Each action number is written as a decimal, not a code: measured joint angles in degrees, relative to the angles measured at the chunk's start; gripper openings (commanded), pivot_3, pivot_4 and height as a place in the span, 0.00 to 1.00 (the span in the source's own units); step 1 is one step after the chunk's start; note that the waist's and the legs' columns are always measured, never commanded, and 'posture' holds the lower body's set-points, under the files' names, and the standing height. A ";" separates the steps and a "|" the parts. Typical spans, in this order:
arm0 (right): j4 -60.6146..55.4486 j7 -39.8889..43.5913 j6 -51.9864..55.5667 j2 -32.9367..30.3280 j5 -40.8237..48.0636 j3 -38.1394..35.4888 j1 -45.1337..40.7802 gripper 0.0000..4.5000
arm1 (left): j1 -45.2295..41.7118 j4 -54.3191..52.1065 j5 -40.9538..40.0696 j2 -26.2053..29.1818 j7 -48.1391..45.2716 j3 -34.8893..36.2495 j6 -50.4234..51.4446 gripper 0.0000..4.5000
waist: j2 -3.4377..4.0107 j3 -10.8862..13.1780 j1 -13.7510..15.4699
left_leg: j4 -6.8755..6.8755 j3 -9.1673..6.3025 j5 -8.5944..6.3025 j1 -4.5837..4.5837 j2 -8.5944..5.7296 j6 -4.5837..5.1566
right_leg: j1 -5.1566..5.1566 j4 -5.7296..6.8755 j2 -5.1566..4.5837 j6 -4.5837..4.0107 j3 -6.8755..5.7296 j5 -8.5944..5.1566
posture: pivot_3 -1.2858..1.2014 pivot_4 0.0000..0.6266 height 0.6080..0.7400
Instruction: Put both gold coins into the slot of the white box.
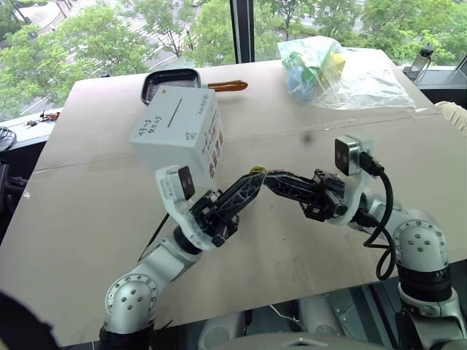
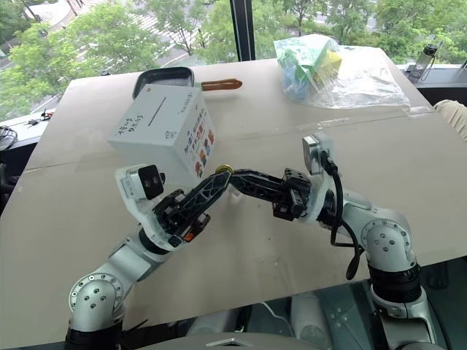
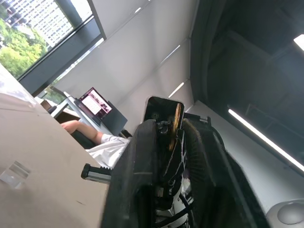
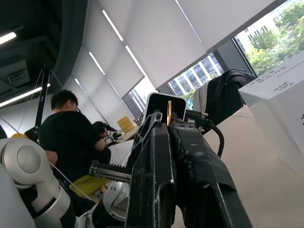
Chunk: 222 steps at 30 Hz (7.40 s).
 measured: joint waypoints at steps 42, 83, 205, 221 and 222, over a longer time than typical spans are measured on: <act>11.09 9.82 -18.09 -8.21 -25.61 -0.60 -3.84 0.62 | -18.47 7.42 11.89 11.30 16.99 17.11 -7.63 0.00 | -0.18 0.15 0.75 | 0.01 -0.04 0.02 -0.05 -0.02 -0.04 | 0.01 -0.06 0.03 0.02 -0.12 0.01 | 0.52 0.24 0.85; 18.32 17.29 -27.60 -5.19 -34.98 -0.75 -11.07 0.62 | -36.13 7.62 55.12 14.37 39.72 6.91 27.63 0.00 | -0.16 0.06 -0.19 | 0.09 0.06 0.03 -0.91 -0.09 -0.07 | -1.10 0.33 -0.01 0.09 0.16 -0.01 | 0.52 0.24 0.85; 23.68 15.28 -23.30 3.48 -42.12 8.94 -17.69 0.82 | -24.59 10.42 26.33 16.06 21.64 17.08 -1.11 0.00 | -0.16 0.01 -0.72 | 0.60 -0.10 0.06 -0.82 -0.14 -0.16 | -0.99 0.92 0.03 0.05 0.06 0.01 | 0.52 0.24 0.85; 27.58 13.73 -29.46 5.36 -45.82 7.39 -22.48 0.82 | -29.28 15.50 55.33 22.62 28.23 8.30 7.87 0.00 | -0.17 0.02 -1.22 | 0.46 -0.11 0.06 -1.05 -0.15 -0.16 | -1.31 0.88 -0.01 0.06 0.10 0.01 | 0.52 0.24 0.85; 27.59 13.73 -29.58 5.41 -45.83 7.39 -22.48 0.82 | -29.28 15.39 55.71 22.58 27.85 8.29 8.05 0.00 | -0.17 0.02 -1.26 | 0.46 -0.11 0.06 -1.04 -0.15 -0.16 | -1.31 0.90 -0.01 0.06 0.10 0.01 | 0.52 0.24 0.85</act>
